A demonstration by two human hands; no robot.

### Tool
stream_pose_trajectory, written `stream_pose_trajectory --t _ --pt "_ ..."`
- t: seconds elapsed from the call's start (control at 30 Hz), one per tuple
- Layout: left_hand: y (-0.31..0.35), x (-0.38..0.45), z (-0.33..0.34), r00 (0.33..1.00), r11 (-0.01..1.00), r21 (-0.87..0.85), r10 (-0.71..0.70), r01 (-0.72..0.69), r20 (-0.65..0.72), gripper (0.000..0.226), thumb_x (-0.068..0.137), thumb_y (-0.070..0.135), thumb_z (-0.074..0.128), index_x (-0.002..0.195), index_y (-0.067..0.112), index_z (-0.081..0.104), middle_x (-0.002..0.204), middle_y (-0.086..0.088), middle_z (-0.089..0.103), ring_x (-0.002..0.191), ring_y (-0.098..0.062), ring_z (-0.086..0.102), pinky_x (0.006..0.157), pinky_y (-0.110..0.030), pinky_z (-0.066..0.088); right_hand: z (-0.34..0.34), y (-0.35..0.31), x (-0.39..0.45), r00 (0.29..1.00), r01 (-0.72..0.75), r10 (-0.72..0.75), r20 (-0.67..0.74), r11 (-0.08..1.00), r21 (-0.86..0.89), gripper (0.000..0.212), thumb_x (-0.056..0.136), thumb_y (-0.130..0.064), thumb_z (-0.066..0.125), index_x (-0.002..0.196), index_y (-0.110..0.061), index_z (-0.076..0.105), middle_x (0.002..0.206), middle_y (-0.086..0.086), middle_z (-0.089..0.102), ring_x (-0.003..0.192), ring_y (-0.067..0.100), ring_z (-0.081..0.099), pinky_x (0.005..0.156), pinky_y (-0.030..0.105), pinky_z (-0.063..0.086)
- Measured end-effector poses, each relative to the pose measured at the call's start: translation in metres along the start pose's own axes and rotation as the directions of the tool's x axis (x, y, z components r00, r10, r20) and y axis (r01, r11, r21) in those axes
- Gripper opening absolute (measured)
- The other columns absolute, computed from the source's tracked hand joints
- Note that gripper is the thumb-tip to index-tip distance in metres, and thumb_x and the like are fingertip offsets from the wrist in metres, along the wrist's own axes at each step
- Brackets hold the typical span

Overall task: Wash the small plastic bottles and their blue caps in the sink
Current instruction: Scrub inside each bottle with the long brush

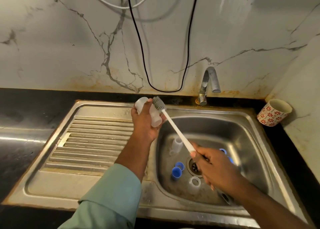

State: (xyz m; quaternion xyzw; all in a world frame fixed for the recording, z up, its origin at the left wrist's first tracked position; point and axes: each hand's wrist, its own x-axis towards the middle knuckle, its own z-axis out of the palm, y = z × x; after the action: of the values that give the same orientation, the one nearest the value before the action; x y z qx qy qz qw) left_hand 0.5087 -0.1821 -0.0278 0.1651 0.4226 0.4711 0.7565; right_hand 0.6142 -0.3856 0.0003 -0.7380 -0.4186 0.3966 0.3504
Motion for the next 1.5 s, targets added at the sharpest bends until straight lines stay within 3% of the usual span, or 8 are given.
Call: stream_pose_trajectory --t 0.1,0.23,0.4,0.57,0.77,1.0,1.17,1.5 --pt "0.008 0.007 -0.011 0.999 0.999 0.011 0.040 -0.040 -0.015 0.064 0.084 0.022 0.077 0.136 0.028 0.041 0.128 -0.015 0.055 0.104 -0.033 0.063 0.060 -0.040 0.057 0.001 0.004 -0.006 0.998 -0.015 0.013 0.062 0.999 0.035 0.017 0.099 -0.025 0.052 0.097 -0.024 0.069 0.050 -0.004 0.052 0.038 0.009 0.042 0.039 0.022 0.038" --pt "-0.007 0.006 -0.011 0.995 0.999 0.035 -0.026 0.023 0.101 0.064 0.082 0.023 0.078 0.137 0.021 0.045 0.132 -0.019 0.057 0.102 -0.034 0.066 0.067 -0.042 0.057 0.007 0.001 0.011 0.999 -0.033 0.033 0.007 0.989 0.145 0.017 0.099 -0.029 0.051 0.103 -0.041 0.062 0.052 -0.007 0.056 0.040 0.011 0.043 0.037 0.023 0.038" --pt "0.000 0.020 -0.018 1.000 1.000 -0.004 -0.015 0.015 0.004 0.065 0.078 0.035 0.078 0.135 0.019 0.052 0.123 -0.017 0.060 0.098 -0.029 0.063 0.058 -0.035 0.055 0.007 0.007 -0.005 0.999 -0.002 -0.002 0.048 0.995 0.101 0.017 0.100 -0.024 0.051 0.099 -0.027 0.068 0.049 -0.005 0.048 0.038 0.010 0.041 0.039 0.023 0.036" --pt "-0.026 0.008 -0.010 0.995 0.997 0.063 -0.047 0.041 0.093 0.087 0.063 0.041 0.085 0.139 0.014 0.052 0.110 -0.012 0.057 0.084 -0.022 0.060 0.060 -0.031 0.053 0.002 0.002 0.010 1.000 0.002 0.000 -0.021 0.995 0.101 0.021 0.100 -0.027 0.050 0.099 -0.046 0.058 0.055 -0.004 0.054 0.042 0.011 0.043 0.038 0.022 0.039" --pt "-0.028 0.007 -0.014 0.999 0.988 0.150 0.028 -0.033 0.032 0.046 0.088 0.027 0.072 0.129 0.015 0.056 0.113 -0.013 0.064 0.094 -0.026 0.064 0.061 -0.033 0.054 0.000 0.008 -0.003 1.000 -0.002 0.002 -0.005 1.000 0.023 0.019 0.100 -0.024 0.050 0.097 -0.038 0.062 0.054 -0.011 0.059 0.041 0.006 0.044 0.041 0.020 0.040" --pt "-0.012 0.012 -0.017 0.998 1.000 0.014 0.026 -0.026 -0.054 0.051 0.087 0.028 0.073 0.133 0.017 0.052 0.128 -0.016 0.060 0.110 -0.032 0.063 0.069 -0.040 0.058 0.000 0.023 -0.013 0.999 0.024 -0.022 0.023 0.996 -0.080 0.026 0.099 -0.028 0.051 0.079 -0.041 0.059 0.058 -0.007 0.053 0.042 0.001 0.044 0.045 0.021 0.040" --pt "-0.043 -0.010 -0.004 0.998 0.999 0.050 -0.006 0.003 0.065 0.055 0.087 0.026 0.072 0.136 0.012 0.051 0.117 -0.013 0.060 0.095 -0.027 0.062 0.060 -0.034 0.055 0.001 0.015 0.001 0.998 0.023 -0.020 -0.064 0.999 0.049 0.018 0.101 -0.027 0.049 0.093 -0.038 0.062 0.055 -0.009 0.058 0.042 0.007 0.046 0.040 0.024 0.042" --pt "-0.043 -0.004 0.005 0.997 0.999 0.029 0.026 -0.023 -0.079 0.062 0.082 0.033 0.078 0.134 0.015 0.050 0.125 -0.016 0.062 0.103 -0.032 0.066 0.056 -0.034 0.056 -0.006 0.024 -0.001 0.999 -0.004 0.004 -0.033 1.000 0.019 0.017 0.100 -0.029 0.050 0.095 -0.036 0.065 0.058 -0.006 0.054 0.043 0.008 0.046 0.040 0.023 0.040"
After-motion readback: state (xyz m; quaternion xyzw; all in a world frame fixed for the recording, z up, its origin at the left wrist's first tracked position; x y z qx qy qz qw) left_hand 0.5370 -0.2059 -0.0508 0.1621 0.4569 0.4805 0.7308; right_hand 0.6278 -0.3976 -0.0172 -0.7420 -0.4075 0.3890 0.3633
